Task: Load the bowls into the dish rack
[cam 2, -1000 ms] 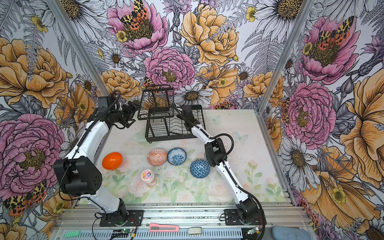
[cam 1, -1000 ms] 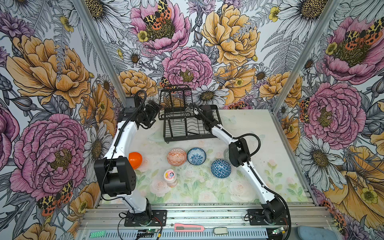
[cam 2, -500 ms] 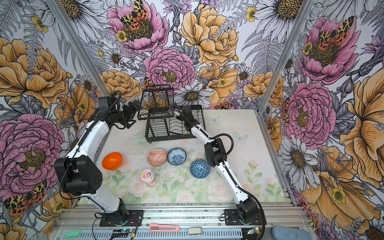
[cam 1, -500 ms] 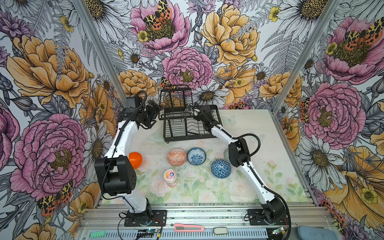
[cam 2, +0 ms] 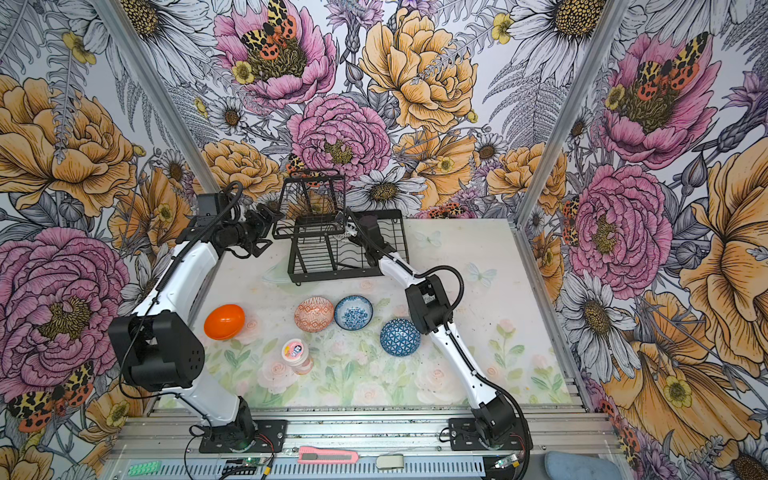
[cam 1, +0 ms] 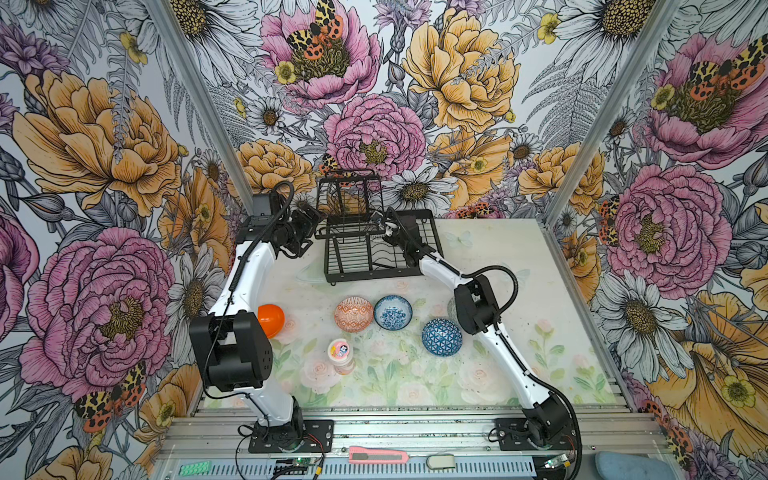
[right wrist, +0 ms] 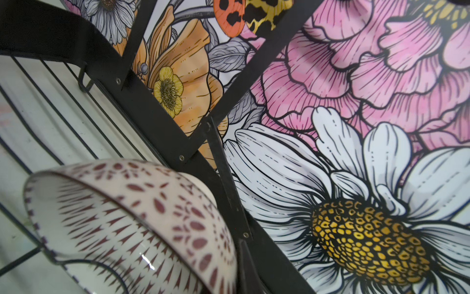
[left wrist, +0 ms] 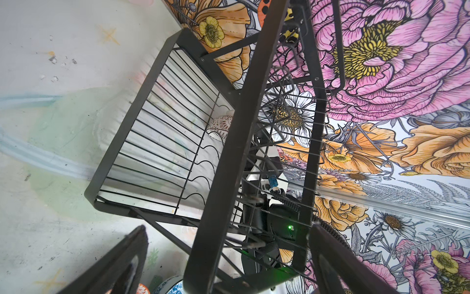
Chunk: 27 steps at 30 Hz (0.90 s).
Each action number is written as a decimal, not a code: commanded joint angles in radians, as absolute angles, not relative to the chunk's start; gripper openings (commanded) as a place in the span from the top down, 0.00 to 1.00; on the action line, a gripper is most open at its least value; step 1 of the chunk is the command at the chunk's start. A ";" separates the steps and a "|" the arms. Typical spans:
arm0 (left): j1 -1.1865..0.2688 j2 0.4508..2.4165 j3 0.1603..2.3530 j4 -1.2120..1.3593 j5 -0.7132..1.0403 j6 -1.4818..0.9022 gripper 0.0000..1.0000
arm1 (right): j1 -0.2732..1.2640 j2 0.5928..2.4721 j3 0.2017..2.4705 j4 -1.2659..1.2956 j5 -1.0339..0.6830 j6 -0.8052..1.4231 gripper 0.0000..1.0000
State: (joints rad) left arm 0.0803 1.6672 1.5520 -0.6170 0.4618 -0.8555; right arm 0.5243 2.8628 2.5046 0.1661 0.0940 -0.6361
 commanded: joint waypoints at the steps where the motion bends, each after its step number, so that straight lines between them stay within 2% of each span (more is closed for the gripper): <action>1: 0.071 1.679 1.563 -0.617 0.477 -0.840 0.01 | 0.549 2.848 2.466 0.106 0.161 -0.635 1.00; 14: 0.064 1.679 1.572 -0.617 0.472 -0.848 0.01 | 0.547 2.817 2.452 0.134 0.222 -0.508 1.00; 27: 0.049 1.680 1.582 -0.617 0.462 -0.860 0.01 | 0.527 2.696 2.267 0.238 0.243 -0.338 0.98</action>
State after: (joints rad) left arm 0.0612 1.6672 1.5524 -0.6174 0.4618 -0.8570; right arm 0.5354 2.7583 2.2921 0.2409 0.2100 -0.3901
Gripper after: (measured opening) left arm 0.986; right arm 0.091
